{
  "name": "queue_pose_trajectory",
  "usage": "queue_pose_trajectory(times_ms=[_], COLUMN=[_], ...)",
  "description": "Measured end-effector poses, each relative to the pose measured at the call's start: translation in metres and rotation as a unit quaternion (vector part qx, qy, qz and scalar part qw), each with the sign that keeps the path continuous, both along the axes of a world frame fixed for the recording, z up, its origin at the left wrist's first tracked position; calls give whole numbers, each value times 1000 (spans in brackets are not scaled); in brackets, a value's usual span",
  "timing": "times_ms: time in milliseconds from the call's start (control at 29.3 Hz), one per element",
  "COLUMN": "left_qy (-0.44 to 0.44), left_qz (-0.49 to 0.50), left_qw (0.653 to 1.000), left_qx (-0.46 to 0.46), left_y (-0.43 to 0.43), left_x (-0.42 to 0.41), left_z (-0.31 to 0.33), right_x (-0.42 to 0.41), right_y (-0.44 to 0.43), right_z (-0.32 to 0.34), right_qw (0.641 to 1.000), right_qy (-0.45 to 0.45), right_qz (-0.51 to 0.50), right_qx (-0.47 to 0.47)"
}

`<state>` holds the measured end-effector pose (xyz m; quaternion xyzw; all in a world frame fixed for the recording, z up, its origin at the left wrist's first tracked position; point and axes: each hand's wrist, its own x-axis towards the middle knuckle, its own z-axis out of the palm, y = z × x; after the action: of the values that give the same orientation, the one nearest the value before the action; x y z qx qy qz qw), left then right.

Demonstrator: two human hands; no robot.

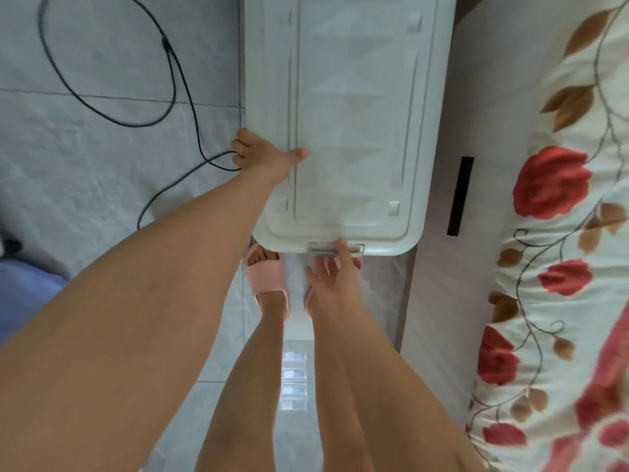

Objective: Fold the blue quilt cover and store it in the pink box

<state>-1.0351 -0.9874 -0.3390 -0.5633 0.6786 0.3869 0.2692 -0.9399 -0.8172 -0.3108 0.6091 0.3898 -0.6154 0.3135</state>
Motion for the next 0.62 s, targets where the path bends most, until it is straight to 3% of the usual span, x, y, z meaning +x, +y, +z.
queue_pose_trajectory(times_ms=[68, 205, 342, 478, 581, 615], left_qy=[-4, -12, -2, 7, 3, -5], left_qz=[-8, -7, -11, -12, -21, -28], left_qw=[1000, 1000, 1000, 1000, 1000, 1000], left_qx=[5, 12, 14, 0, -1, -1], left_y=[1, 2, 3, 1, 4, 5], left_x=[0, -2, -1, 0, 3, 4], left_z=[2, 6, 7, 2, 0, 0], right_x=[-4, -12, -15, -6, -13, -20], right_y=[-11, -25, -27, -21, -21, -20], right_z=[-2, -2, -2, -1, 14, 10], right_qw=[1000, 992, 959, 901, 801, 804], right_qy=[6, 5, -19, 4, 32, -9], right_qz=[12, 79, 169, 387, 570, 565], right_qx=[4, 103, 226, 198, 181, 183])
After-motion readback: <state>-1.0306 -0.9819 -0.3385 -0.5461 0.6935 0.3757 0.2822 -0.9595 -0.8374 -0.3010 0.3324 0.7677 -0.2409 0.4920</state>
